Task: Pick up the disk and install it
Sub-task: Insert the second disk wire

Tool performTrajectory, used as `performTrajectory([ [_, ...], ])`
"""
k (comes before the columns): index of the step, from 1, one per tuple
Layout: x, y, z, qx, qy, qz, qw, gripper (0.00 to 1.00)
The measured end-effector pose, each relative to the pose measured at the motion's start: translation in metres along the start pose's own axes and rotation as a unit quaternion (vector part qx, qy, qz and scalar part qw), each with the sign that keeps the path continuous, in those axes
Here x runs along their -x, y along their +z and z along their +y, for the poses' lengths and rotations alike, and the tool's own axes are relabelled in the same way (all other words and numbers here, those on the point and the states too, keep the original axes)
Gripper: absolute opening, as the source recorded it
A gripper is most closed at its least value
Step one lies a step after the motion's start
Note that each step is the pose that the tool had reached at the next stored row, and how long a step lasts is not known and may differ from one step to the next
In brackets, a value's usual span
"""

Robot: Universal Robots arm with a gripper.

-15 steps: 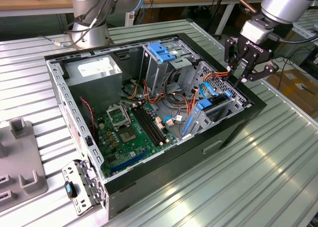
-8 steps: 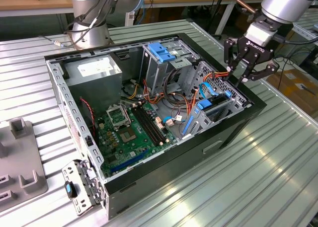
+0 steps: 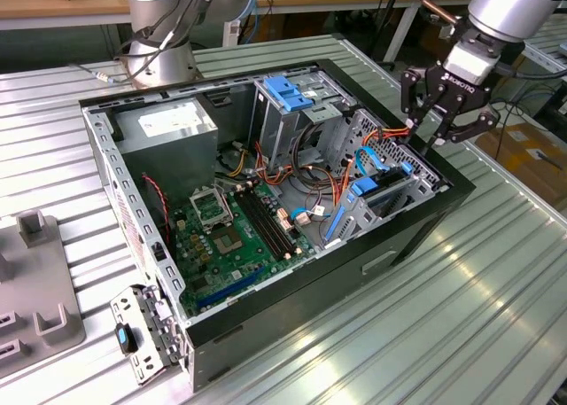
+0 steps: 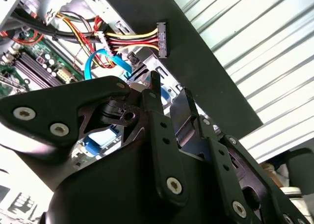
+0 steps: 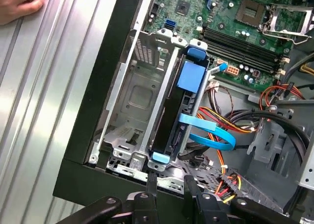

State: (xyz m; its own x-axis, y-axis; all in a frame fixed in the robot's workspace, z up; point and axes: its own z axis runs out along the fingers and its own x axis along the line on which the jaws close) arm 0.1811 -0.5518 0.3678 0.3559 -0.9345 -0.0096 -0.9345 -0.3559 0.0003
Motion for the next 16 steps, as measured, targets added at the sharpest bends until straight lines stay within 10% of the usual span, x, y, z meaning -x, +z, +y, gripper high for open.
performTrajectory([
  [4, -0.0002, 0.0006, -0.0006, 0.0005, -0.058, 0.0000, 0.99830, 0.36],
  [16, 0.0079, 0.0006, -0.0084, 0.0006, -0.061, 0.0001, 0.99811, 0.36],
])
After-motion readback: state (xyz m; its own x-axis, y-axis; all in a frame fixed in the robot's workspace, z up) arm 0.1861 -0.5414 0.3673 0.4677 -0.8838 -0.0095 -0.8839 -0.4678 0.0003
